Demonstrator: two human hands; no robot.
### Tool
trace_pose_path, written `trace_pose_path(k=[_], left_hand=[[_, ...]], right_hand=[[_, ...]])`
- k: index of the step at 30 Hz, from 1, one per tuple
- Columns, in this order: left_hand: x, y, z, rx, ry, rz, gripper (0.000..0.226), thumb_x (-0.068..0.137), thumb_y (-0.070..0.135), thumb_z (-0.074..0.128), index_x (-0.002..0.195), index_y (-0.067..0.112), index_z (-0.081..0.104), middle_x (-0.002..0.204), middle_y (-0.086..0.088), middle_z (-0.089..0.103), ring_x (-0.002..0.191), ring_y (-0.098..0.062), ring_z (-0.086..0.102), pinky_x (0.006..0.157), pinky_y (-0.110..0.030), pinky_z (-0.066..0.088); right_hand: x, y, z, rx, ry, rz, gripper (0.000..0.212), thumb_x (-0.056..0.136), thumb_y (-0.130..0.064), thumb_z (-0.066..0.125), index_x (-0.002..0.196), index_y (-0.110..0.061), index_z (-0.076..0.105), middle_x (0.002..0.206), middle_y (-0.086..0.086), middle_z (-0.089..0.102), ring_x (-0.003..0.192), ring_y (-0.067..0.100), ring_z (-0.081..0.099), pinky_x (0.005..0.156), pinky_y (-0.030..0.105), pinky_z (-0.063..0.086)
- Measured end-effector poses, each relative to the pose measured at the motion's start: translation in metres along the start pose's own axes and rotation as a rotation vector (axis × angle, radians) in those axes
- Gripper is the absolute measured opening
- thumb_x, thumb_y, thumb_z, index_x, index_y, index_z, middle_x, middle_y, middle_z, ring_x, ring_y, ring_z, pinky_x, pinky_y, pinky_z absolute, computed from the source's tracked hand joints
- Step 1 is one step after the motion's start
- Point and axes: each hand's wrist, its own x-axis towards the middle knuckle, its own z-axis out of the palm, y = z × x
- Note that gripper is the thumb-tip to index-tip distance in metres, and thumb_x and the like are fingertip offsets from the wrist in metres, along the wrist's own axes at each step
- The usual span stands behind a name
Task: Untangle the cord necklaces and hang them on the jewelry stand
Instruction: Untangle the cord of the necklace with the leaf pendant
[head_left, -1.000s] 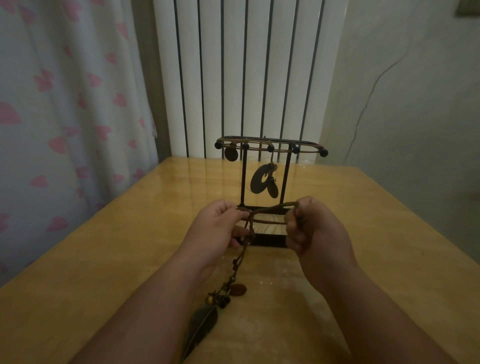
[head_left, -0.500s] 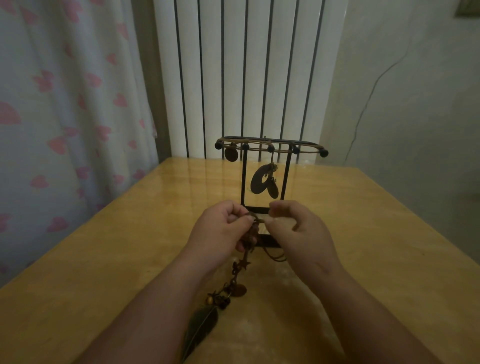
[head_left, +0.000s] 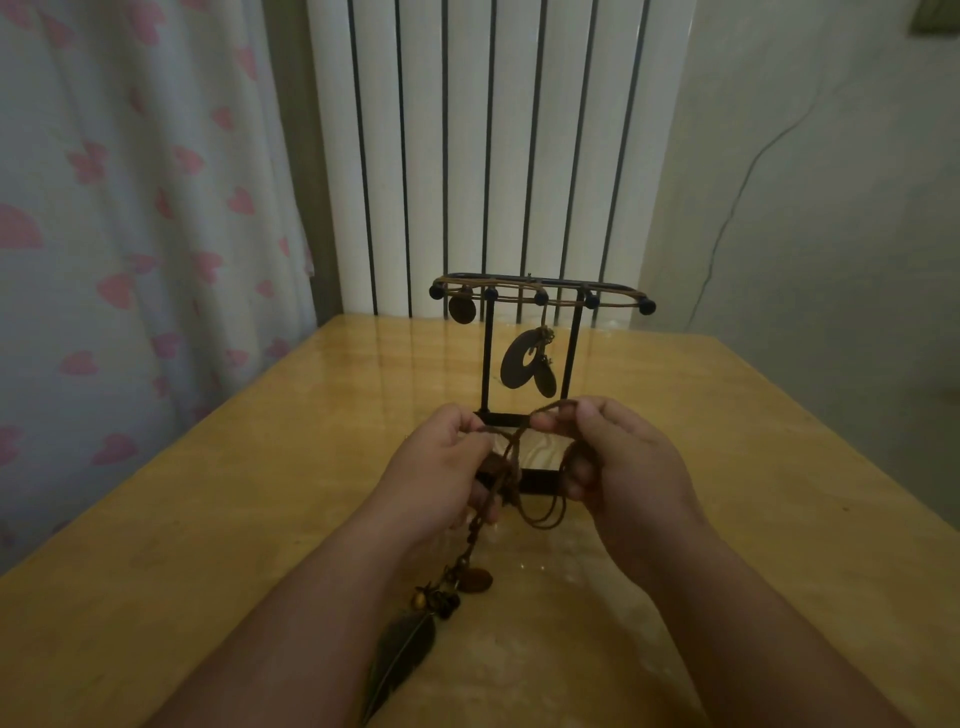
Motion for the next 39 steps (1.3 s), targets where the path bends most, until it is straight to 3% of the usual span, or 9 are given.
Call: trace_pose_path(k=[4,7,11,17,19,24,28,33,39], left_hand=[[0.001,0.0,0.0,0.01,-0.01,-0.02,0.011,0.101,0.025,0.046,0.096,0.023,0.055,0.085,-0.004,0.076,0.054,-0.015,0.063,0.038,-0.019,0.035],[0.001,0.001,0.0,0.056,-0.005,-0.003,0.008,0.1,0.025,0.049,0.099,0.023,0.057,0.088,-0.003,0.075,0.056,-0.013,0.063,0.039,-0.016,0.037],[0.001,-0.002,-0.001,0.082,0.008,0.027,0.005,0.098,0.026,0.056,0.098,0.025,0.061,0.08,0.0,0.073,0.053,-0.007,0.061,0.041,-0.015,0.038],[0.0,-0.001,0.0,0.072,0.024,0.037,0.01,0.098,0.018,0.054,0.097,0.024,0.062,0.083,0.001,0.072,0.059,-0.003,0.059,0.048,-0.015,0.04],[0.0,0.0,0.0,0.067,0.034,0.059,0.013,0.098,0.016,0.055,0.094,0.024,0.063,0.082,0.004,0.071,0.064,-0.004,0.059,0.052,-0.015,0.04],[-0.004,0.001,-0.001,0.01,0.04,0.151,0.02,0.092,0.011,0.063,0.089,0.029,0.071,0.084,0.009,0.073,0.076,-0.004,0.068,0.064,-0.019,0.052],[-0.006,0.002,-0.003,-0.039,0.042,0.213,0.024,0.089,0.006,0.066,0.087,0.029,0.075,0.085,0.01,0.075,0.082,-0.005,0.07,0.073,-0.023,0.058],[-0.007,0.003,-0.004,-0.06,0.046,0.262,0.03,0.092,0.003,0.06,0.091,0.029,0.074,0.083,0.011,0.074,0.08,-0.004,0.069,0.071,-0.017,0.055],[-0.004,0.0,-0.004,-0.108,0.087,0.301,0.026,0.091,0.002,0.061,0.092,0.026,0.072,0.087,0.003,0.073,0.084,-0.011,0.069,0.075,-0.026,0.056]], right_hand=[[0.0,-0.005,0.0,0.145,0.001,0.043,0.025,0.099,-0.019,0.039,0.093,-0.009,0.061,0.096,0.009,0.075,0.054,0.013,0.04,0.055,0.03,0.035],[0.0,-0.005,-0.002,0.182,-0.024,0.04,0.026,0.099,-0.018,0.037,0.083,-0.011,0.057,0.097,0.008,0.075,0.053,0.012,0.04,0.055,0.029,0.036],[0.001,-0.005,-0.002,0.269,-0.084,0.014,0.024,0.101,-0.018,0.035,0.083,-0.012,0.05,0.104,0.007,0.074,0.058,0.013,0.042,0.057,0.029,0.039],[0.002,-0.007,-0.007,0.367,0.004,-0.063,0.024,0.102,-0.019,0.033,0.085,-0.015,0.051,0.107,0.007,0.073,0.064,0.015,0.044,0.064,0.033,0.036],[0.002,-0.006,-0.007,0.306,0.035,-0.064,0.025,0.102,-0.018,0.034,0.086,-0.014,0.053,0.105,0.006,0.073,0.064,0.014,0.045,0.063,0.032,0.038],[0.007,0.005,-0.008,-0.199,0.127,-0.128,0.022,0.103,-0.015,0.041,0.097,-0.019,0.061,0.098,-0.017,0.071,0.068,0.009,0.057,0.053,0.015,0.05],[0.005,0.004,-0.007,-0.176,0.158,-0.114,0.025,0.103,-0.021,0.041,0.096,-0.019,0.065,0.091,-0.006,0.069,0.065,0.0,0.058,0.054,0.013,0.05],[0.004,0.003,-0.005,-0.064,0.143,-0.107,0.023,0.101,-0.023,0.045,0.095,-0.013,0.065,0.084,0.0,0.063,0.078,0.015,0.061,0.076,0.033,0.056],[0.008,0.007,-0.007,-0.051,0.144,-0.131,0.021,0.1,-0.021,0.047,0.096,-0.015,0.067,0.087,0.001,0.069,0.087,0.017,0.068,0.08,0.032,0.057]])
